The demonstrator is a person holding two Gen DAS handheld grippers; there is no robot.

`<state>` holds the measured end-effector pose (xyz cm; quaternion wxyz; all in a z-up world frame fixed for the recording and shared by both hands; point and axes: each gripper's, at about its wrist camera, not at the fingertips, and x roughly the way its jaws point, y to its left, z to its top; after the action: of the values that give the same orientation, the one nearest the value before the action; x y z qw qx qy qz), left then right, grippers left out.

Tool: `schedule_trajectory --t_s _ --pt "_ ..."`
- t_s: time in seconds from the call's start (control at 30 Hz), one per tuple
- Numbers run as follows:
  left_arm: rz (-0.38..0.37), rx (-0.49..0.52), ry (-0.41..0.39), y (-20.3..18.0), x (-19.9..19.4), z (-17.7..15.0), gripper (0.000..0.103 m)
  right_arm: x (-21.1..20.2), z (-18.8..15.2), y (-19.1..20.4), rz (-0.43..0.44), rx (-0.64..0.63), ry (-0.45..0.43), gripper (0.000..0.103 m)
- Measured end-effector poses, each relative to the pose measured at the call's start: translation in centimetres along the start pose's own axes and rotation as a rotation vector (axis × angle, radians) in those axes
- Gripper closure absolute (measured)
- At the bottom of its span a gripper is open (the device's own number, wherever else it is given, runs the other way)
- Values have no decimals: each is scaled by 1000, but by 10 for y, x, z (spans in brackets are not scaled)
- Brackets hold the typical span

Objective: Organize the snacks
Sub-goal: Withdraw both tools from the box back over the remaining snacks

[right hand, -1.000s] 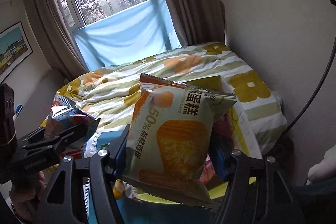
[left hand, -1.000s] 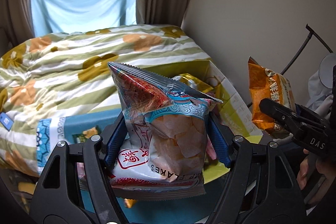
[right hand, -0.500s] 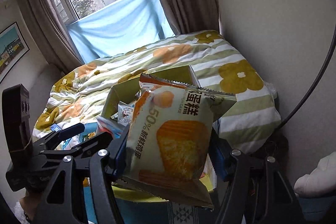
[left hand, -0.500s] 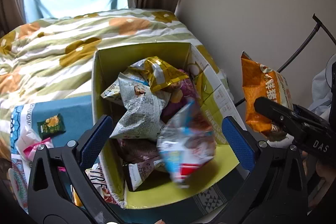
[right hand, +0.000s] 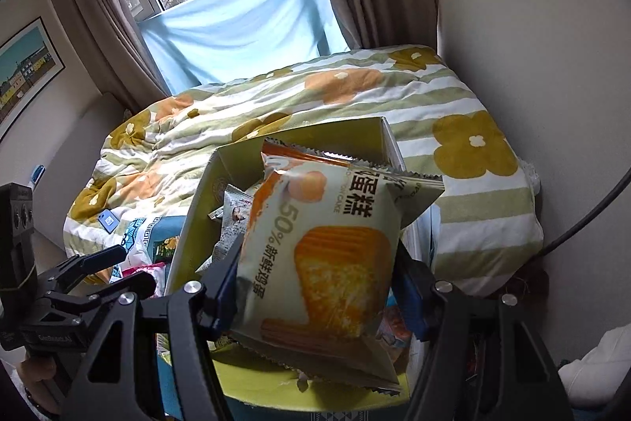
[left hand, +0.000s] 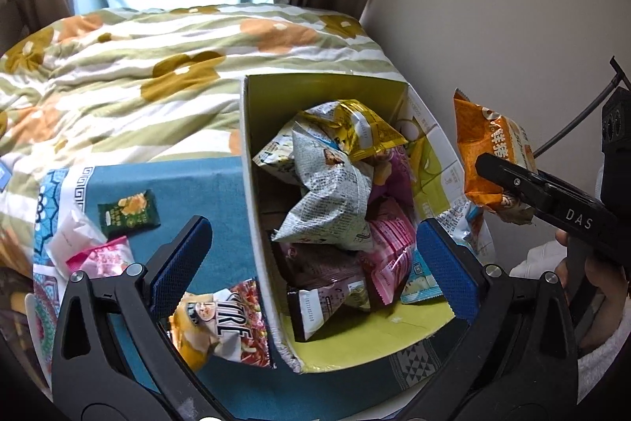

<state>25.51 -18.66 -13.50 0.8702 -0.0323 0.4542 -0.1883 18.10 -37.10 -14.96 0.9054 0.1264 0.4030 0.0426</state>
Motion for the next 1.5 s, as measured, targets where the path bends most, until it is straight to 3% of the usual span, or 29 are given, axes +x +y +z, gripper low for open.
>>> schedule_trajectory --t_s 0.13,0.2,0.27,0.57,1.03,1.27,1.5 --pt "32 1 -12 7 -5 1 1 15 6 3 5 5 6 36" --pt "37 -1 -7 9 -5 -1 1 16 6 5 -7 1 -13 12" --pt "41 -5 -1 10 -4 -5 1 13 4 8 -3 -16 -24 6" --pt "59 2 -20 4 -17 -17 1 6 -5 10 -23 -70 -44 6" --pt "108 -3 -165 7 -111 -41 1 -68 -8 44 -23 -99 -137 6" --pt "205 -39 -212 47 -161 -74 1 -89 -19 63 -1 -101 -190 6" --pt "226 -61 -227 113 -190 -99 1 -93 -40 111 -24 -144 -227 6"
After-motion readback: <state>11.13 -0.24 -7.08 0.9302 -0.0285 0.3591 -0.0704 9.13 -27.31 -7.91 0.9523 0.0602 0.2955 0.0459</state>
